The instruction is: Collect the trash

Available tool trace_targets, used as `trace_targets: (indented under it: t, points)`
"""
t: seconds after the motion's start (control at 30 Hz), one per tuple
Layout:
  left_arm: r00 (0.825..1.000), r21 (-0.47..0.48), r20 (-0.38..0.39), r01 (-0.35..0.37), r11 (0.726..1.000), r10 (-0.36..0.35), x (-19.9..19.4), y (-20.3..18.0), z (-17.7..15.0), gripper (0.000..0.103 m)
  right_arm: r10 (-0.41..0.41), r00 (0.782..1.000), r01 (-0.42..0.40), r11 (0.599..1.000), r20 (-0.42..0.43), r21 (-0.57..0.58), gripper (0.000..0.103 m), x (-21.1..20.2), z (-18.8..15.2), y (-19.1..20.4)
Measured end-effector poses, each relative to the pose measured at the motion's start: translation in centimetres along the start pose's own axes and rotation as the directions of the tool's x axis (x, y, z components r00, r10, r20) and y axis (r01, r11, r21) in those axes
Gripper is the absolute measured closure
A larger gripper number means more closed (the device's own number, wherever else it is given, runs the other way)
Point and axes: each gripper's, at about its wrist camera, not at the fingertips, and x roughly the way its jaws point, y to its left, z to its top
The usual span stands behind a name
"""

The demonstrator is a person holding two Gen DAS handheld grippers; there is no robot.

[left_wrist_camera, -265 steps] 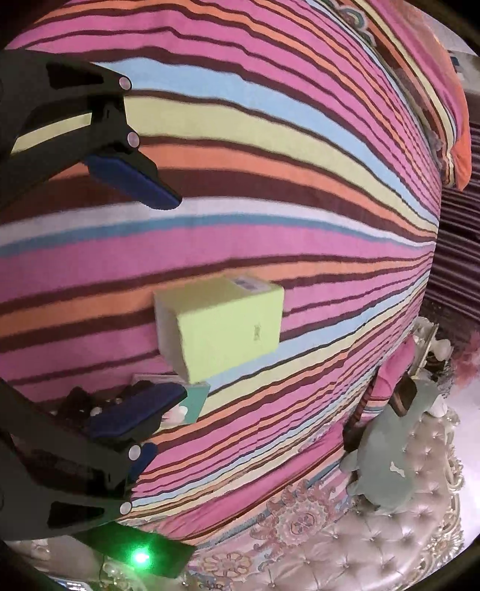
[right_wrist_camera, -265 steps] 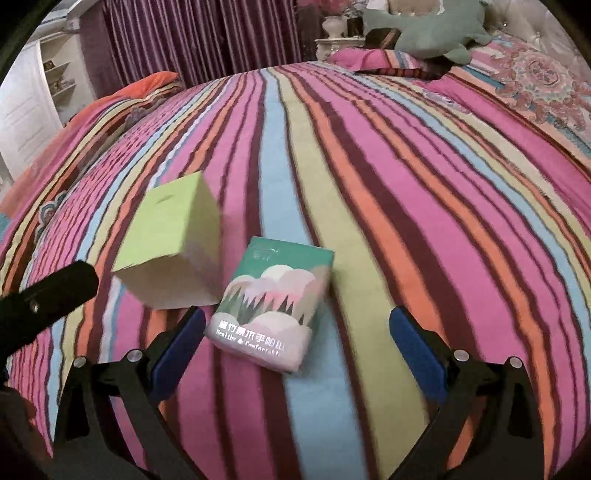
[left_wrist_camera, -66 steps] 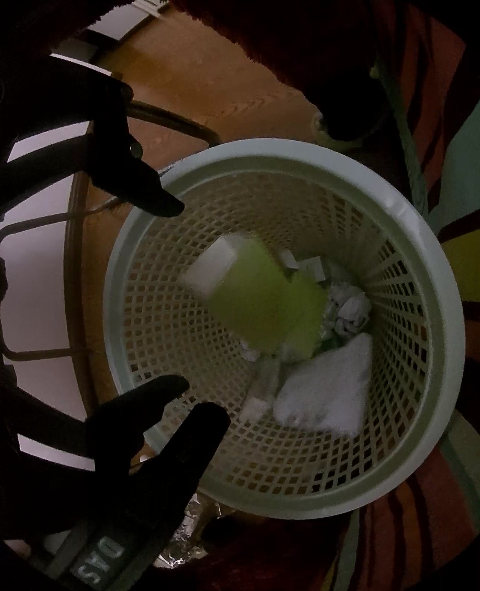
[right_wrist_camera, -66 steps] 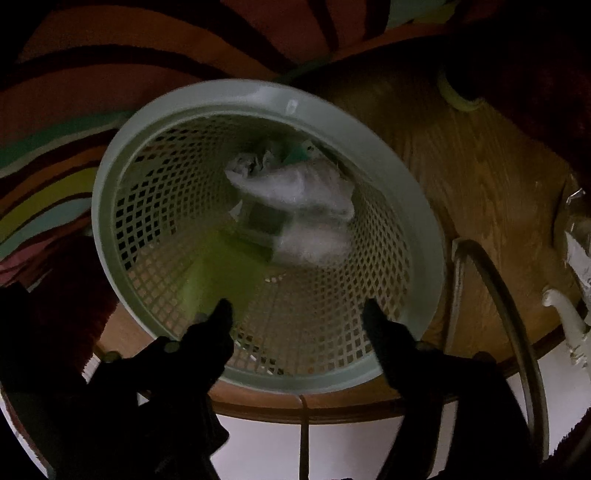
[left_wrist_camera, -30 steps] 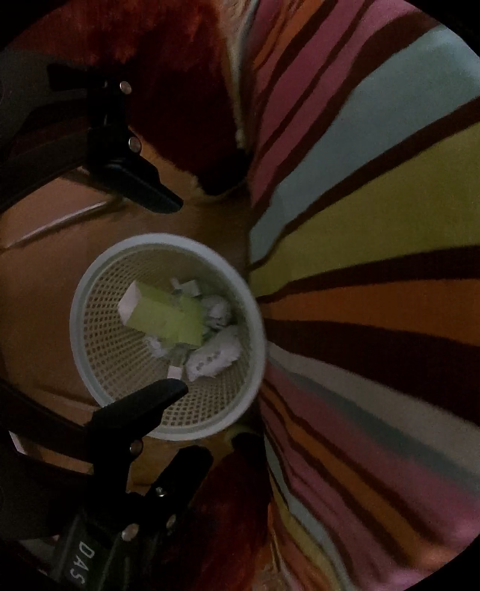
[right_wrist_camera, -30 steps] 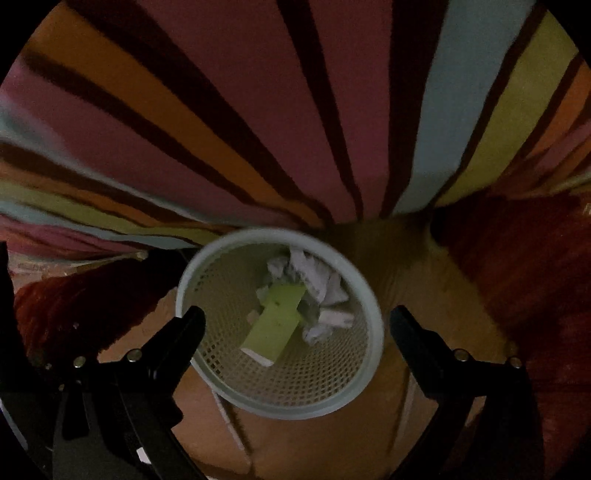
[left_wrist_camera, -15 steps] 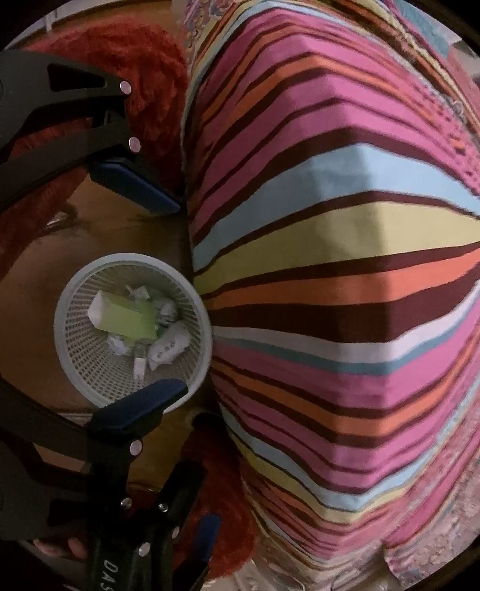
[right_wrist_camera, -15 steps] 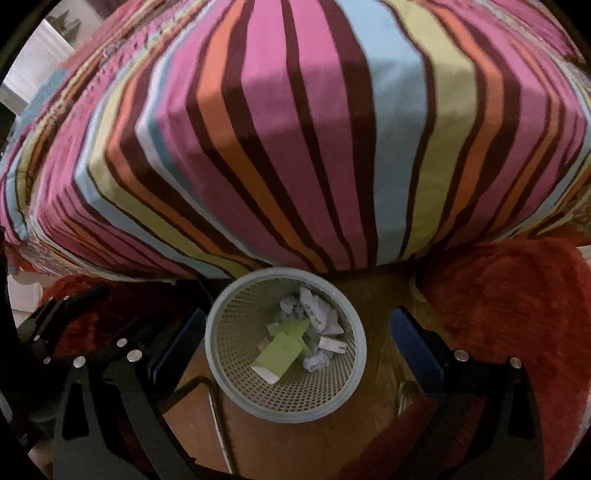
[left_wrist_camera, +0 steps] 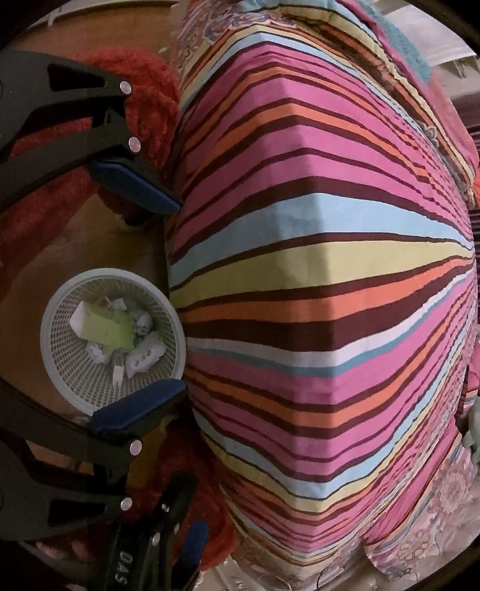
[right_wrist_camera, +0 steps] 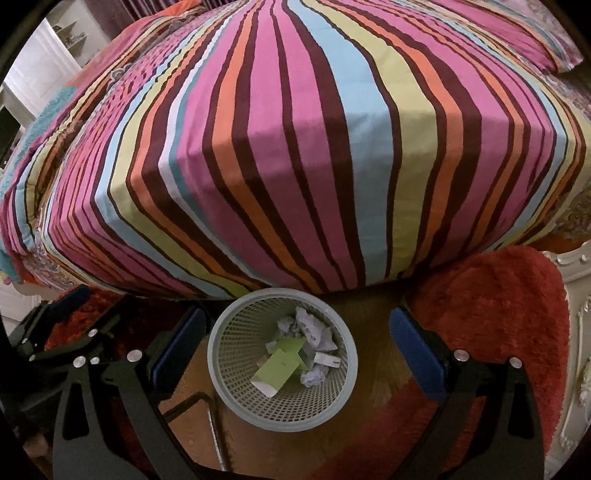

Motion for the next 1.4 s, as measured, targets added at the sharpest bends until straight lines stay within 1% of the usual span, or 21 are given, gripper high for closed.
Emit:
trace_targets:
  t: [0.23,0.4,0.67,0.83,0.93,1.07,1.17,1.23,1.3,1.4]
  points:
    - [1.000,-0.009,0.020,-0.006,1.000,0.006,-0.8,0.1,-0.1,0.014,-0.002,1.000,0.002,1.000,0.021,-0.004,0.008,-0.8,0.2,-0.3]
    - [1.000,-0.028,0.018,0.020,0.999,-0.019,-0.8,0.2,-0.1,0.014,0.003,1.000,-0.003,1.000,0.021,-0.005,0.008,-0.9,-0.2,-0.3]
    - [1.000,-0.016,0.023,-0.001,1.000,0.002,-0.8,0.0,-0.1,0.014,-0.004,1.000,0.005,1.000,0.022,-0.019,0.008,-1.0,-0.1,0.0]
    - [1.000,-0.019,0.012,-0.003,1.000,0.004,-0.7,0.0,0.0,0.014,-0.005,1.000,0.005,1.000,0.016,-0.018,0.008,-0.8,-0.2,0.0]
    - [0.999,-0.007,0.009,-0.039,0.999,0.039,-0.6,-0.3,0.2,0.014,-0.004,1.000,0.005,1.000,0.015,-0.020,0.008,-0.7,-0.1,0.0]
    - [0.991,0.032,0.014,-0.133,0.991,0.133,-0.4,-0.9,0.4,0.014,-0.005,1.000,0.005,1.000,0.013,-0.017,0.008,-0.7,-0.1,0.0]
    - [0.987,0.034,0.063,-0.148,0.988,0.146,-0.9,-1.0,0.2,0.014,-0.004,1.000,0.005,1.000,0.011,-0.016,0.008,-0.7,-0.1,-0.1]
    - [0.986,0.046,0.069,-0.158,0.986,0.155,-1.0,-1.1,0.2,0.014,-0.002,1.000,0.003,1.000,0.011,-0.014,0.008,-0.6,-0.1,-0.2]
    - [0.994,0.044,0.034,-0.106,0.993,0.104,-0.7,-0.9,0.5,0.014,-0.002,1.000,0.002,1.000,0.012,-0.014,0.008,-0.6,0.0,-0.2]
    - [0.999,0.009,0.002,-0.052,0.999,0.052,-0.4,-0.4,0.6,0.014,-0.001,1.000,0.002,1.000,0.014,-0.014,0.008,-0.5,-0.1,-0.4]
